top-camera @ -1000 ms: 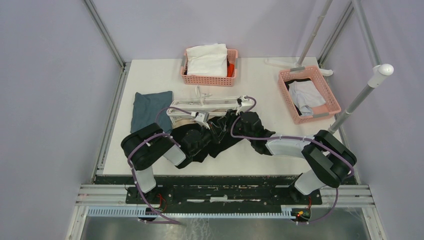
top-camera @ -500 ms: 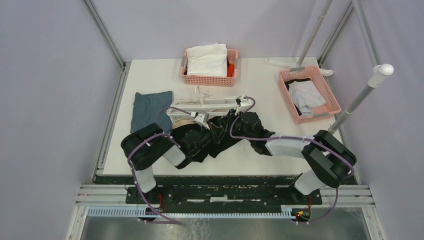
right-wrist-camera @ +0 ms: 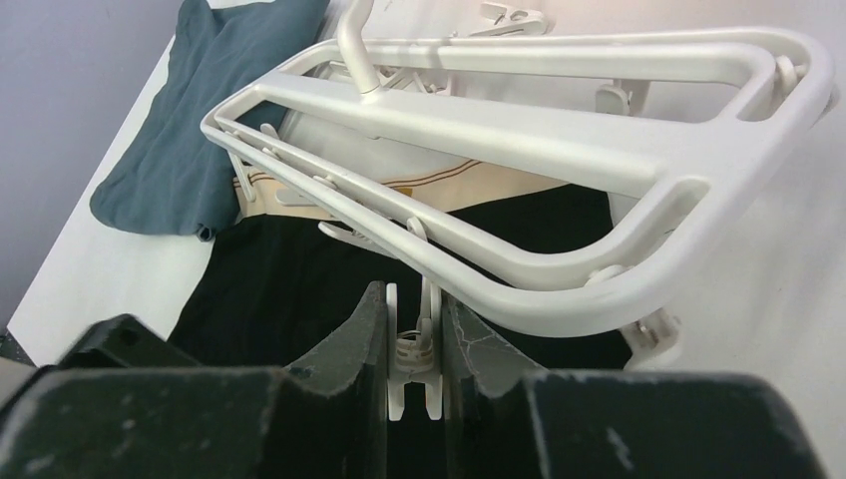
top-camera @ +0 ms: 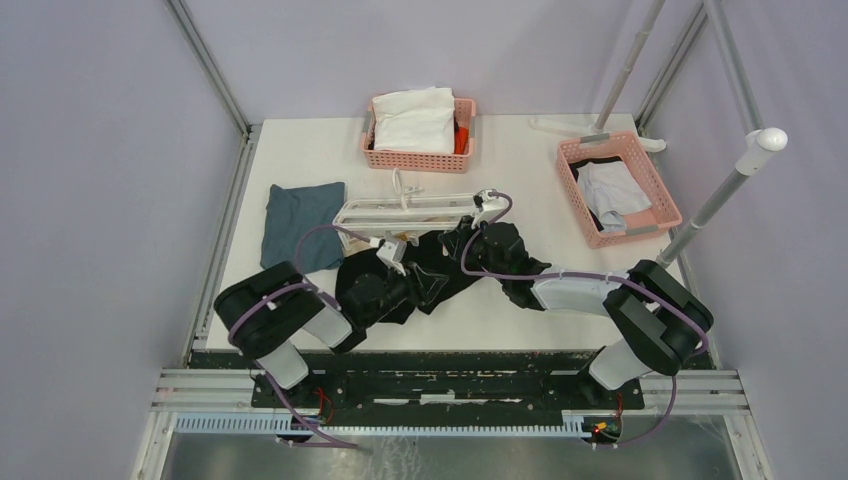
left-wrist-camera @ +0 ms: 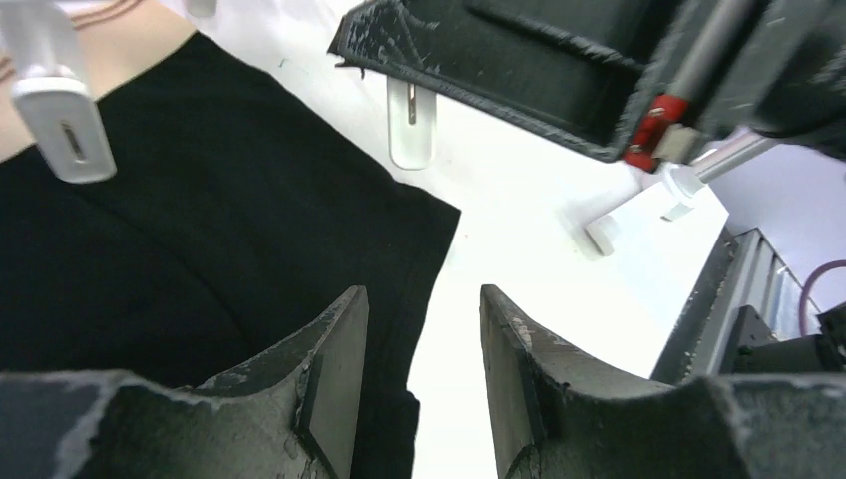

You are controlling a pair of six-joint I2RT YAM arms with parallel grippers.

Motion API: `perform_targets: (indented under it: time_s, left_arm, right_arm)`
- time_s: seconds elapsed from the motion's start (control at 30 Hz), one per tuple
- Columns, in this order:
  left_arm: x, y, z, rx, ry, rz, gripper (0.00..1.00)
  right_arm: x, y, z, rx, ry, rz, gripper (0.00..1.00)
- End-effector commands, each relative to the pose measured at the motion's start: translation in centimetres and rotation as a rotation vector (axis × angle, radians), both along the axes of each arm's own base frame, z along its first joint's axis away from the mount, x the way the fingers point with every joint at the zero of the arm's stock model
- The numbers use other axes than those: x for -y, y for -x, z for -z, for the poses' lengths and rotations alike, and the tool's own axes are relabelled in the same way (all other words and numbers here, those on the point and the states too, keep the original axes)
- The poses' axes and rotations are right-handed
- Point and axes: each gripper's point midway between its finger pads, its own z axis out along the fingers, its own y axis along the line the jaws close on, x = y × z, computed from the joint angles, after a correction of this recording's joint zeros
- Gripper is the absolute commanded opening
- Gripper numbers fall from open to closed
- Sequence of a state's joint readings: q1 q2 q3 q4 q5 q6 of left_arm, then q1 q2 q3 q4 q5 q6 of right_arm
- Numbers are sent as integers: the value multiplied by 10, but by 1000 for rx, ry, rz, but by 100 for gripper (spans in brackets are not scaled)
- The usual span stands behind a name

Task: Clip the underwear to the hanger
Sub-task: Adjust the clamp on the hanger, then clamp the underwear onto the hanger.

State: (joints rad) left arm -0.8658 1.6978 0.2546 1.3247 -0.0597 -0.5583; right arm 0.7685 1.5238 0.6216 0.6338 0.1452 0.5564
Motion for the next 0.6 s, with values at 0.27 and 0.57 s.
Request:
perform_targets:
  time_s: [0.27,0.57]
  left_arm:
    - [-37,-15,-12,-33,-264,-150,60]
    - [-24,-50,6,-94,-395,-245,65]
  right_arm:
    - [-9,-27,-43,157,-43,-32,0]
    - [-2,-48,-38,118,-108,-45,0]
